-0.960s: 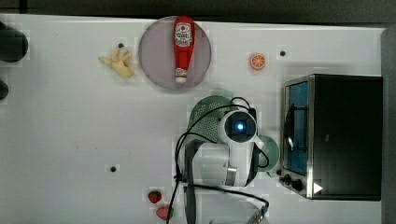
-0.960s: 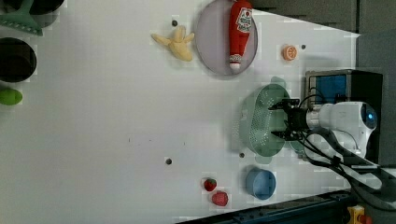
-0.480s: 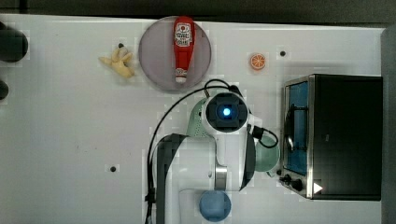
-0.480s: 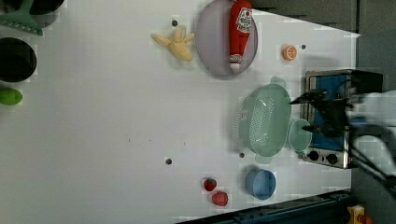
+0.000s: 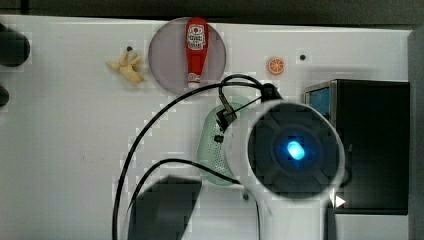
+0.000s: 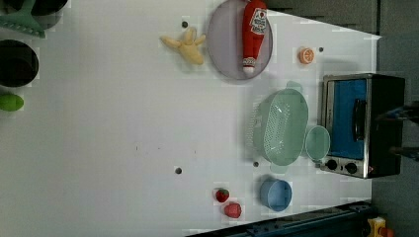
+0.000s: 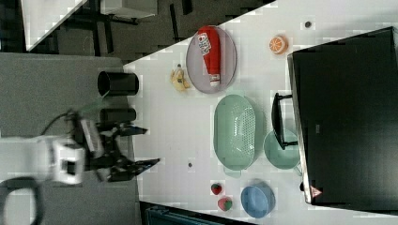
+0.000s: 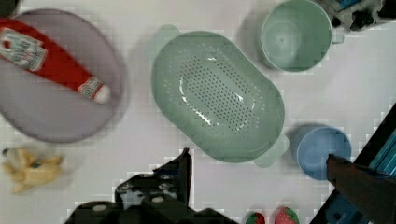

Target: Drag strainer left to right.

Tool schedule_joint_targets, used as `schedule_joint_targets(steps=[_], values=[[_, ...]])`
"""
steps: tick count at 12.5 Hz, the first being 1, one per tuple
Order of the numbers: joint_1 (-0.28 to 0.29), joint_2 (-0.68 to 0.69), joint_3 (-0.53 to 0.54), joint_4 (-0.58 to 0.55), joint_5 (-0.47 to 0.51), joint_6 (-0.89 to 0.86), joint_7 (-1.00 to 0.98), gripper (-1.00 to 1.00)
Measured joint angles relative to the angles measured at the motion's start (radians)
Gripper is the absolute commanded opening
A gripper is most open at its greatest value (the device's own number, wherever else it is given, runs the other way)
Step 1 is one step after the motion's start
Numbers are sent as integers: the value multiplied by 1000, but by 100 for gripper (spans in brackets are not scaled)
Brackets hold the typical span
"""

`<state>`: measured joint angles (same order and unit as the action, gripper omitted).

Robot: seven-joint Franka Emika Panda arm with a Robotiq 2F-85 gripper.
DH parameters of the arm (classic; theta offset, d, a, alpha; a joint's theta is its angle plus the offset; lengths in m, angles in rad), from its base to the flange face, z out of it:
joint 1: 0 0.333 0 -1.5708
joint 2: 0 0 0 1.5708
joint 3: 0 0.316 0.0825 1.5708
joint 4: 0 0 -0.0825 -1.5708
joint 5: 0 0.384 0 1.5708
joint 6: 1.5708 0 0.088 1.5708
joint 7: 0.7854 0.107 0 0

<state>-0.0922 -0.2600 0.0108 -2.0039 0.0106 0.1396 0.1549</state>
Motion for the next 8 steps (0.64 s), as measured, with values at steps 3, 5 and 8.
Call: schedule_joint_targets(steps=[3, 5, 8], values=[[-4, -28, 8, 72, -18, -97, -39, 100], [-9, -26, 15, 66, 4, -114, -62, 100], [9, -7, 14, 65, 0, -136, -102, 100]])
